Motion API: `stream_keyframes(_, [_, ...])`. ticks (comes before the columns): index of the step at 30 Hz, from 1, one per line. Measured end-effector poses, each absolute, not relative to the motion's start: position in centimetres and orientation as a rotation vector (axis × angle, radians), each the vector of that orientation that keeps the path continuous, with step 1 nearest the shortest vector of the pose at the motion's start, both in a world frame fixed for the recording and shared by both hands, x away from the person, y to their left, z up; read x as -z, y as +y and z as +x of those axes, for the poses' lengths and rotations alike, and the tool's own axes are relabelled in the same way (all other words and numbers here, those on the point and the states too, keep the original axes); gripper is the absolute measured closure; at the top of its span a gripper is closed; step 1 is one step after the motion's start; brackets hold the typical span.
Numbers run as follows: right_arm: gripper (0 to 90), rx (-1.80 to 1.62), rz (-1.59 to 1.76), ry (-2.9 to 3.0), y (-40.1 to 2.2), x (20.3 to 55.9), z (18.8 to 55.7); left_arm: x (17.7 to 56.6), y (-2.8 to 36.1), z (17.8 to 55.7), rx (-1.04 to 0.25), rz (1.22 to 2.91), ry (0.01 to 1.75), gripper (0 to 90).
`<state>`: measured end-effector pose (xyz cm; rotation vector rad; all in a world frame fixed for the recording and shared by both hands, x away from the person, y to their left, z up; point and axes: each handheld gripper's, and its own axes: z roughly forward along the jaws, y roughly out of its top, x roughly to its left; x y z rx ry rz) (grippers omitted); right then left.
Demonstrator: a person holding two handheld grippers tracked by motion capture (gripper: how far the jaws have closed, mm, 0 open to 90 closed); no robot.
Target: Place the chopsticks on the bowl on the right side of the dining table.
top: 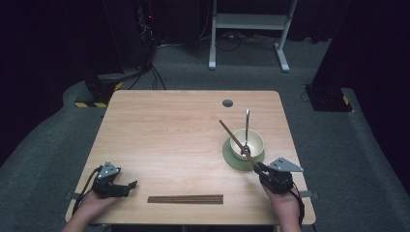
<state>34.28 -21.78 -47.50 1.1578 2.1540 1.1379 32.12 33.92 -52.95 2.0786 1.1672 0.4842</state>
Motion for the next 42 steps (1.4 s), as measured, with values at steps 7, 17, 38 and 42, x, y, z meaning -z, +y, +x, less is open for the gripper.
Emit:
stream_keyframes(7, [67.8,-1.134,1.168,2.146,-21.8,47.5,34.3,52.9,33.9,32.1,-0.483,2.079,1.165,9.3])
stream_keyframes(17, [65.1,-1.107,1.214,2.111,-22.5,47.7,34.4,53.0,33.9,32.2,-0.48,2.08,1.162,9.3])
stream_keyframes(38, [60.6,-1.056,1.337,1.96,-25.7,47.6,34.5,52.9,33.9,32.0,-0.469,2.086,1.155,10.3])
stream_keyframes(42, [59.4,-1.041,1.353,1.938,-25.8,47.5,34.8,52.8,33.8,31.9,-0.469,2.085,1.158,11.3])
